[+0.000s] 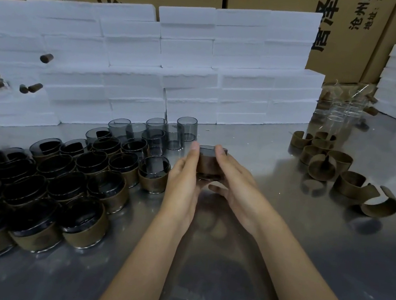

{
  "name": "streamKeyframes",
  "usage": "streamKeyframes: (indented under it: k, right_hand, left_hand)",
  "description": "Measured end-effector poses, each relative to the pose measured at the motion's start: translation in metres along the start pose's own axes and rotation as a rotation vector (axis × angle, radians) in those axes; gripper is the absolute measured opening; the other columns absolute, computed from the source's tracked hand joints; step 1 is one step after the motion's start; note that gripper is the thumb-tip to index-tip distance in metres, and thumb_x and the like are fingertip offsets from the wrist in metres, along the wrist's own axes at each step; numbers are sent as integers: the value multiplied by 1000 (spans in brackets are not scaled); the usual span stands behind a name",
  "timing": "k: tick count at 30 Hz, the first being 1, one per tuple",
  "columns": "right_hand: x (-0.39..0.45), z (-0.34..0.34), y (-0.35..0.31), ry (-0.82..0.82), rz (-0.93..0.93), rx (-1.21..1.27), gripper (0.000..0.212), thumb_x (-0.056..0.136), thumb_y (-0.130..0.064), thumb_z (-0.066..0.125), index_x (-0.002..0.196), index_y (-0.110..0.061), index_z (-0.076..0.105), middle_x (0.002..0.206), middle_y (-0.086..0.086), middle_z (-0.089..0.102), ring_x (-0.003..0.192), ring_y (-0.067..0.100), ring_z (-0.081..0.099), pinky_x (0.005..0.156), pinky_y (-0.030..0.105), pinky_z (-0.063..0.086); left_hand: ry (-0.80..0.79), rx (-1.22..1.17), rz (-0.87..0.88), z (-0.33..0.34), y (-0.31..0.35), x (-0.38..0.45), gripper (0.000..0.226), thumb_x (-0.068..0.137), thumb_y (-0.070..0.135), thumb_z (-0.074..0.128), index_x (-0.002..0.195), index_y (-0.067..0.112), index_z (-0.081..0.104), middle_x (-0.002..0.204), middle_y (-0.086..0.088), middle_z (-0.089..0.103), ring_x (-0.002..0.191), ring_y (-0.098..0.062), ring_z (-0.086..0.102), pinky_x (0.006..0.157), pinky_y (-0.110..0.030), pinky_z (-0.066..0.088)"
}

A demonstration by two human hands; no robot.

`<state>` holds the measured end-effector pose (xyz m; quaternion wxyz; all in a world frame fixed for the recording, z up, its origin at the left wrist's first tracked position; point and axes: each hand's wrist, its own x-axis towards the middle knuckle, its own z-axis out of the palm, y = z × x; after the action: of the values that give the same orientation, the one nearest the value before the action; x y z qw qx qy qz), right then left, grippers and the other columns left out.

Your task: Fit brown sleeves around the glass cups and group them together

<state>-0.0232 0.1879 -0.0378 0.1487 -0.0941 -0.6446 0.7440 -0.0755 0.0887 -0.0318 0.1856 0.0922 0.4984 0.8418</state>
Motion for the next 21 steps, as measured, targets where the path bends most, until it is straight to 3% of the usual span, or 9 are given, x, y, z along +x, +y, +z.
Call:
streamKeyframes:
  k: [3, 6, 9, 13, 16, 18, 21]
  right_hand:
    - [0, -3, 0, -68, 40, 71, 37, 93, -49, 55, 118, -28, 72, 121, -3, 74, 115, 12, 64, 104, 42, 42]
    - [0, -2, 1, -75, 58, 96, 27, 101, -30, 49, 114, -25, 71, 112, -3, 73, 104, 10, 62, 96, 36, 42]
    - [1, -3, 2, -63, 67, 99, 27, 102, -25, 48, 110, -26, 73, 109, -3, 73, 101, 9, 63, 92, 33, 43]
    - [2, -2, 2, 9, 45, 52, 23, 89, -27, 60, 106, -25, 76, 107, -1, 74, 103, 14, 64, 93, 37, 48]
    - [1, 1, 2, 86, 61, -34, 41, 70, -25, 66, 110, -20, 77, 106, 6, 78, 99, 24, 71, 98, 45, 55]
    - [0, 3, 4, 102, 55, -126, 36, 75, -17, 66, 109, -19, 78, 104, 7, 79, 104, 26, 72, 100, 42, 54]
    - [1, 4, 6, 118, 51, -208, 31, 85, -2, 60, 104, -19, 78, 97, 0, 79, 97, 16, 72, 94, 31, 56]
  left_hand:
    - [54, -35, -29, -4, 4, 1, 51, 104, 44, 52, 115, -3, 69, 103, -15, 79, 86, -18, 77, 68, -25, 61]
    - [75, -23, -47, -10, 6, 3, 56, 105, 46, 49, 117, -5, 70, 105, -16, 79, 93, -21, 77, 67, -25, 61]
    - [88, 6, -68, -12, 7, 5, 57, 105, 47, 50, 119, -4, 70, 108, -16, 78, 101, -25, 76, 69, -26, 62]
    - [64, 98, -67, -11, 9, 6, 51, 103, 47, 55, 114, 1, 72, 106, -15, 78, 94, -22, 76, 82, -37, 64]
    - [54, 296, -52, -10, 6, 3, 37, 97, 51, 63, 109, 17, 72, 108, -9, 77, 101, -19, 73, 93, -41, 59]
    - [87, 491, 7, -10, 3, 3, 22, 96, 45, 68, 105, 25, 68, 106, 3, 72, 107, -16, 69, 91, -30, 55]
    - [128, 711, 70, -12, 0, 4, 27, 98, 42, 63, 117, 22, 65, 112, 7, 66, 113, -16, 62, 97, -33, 49]
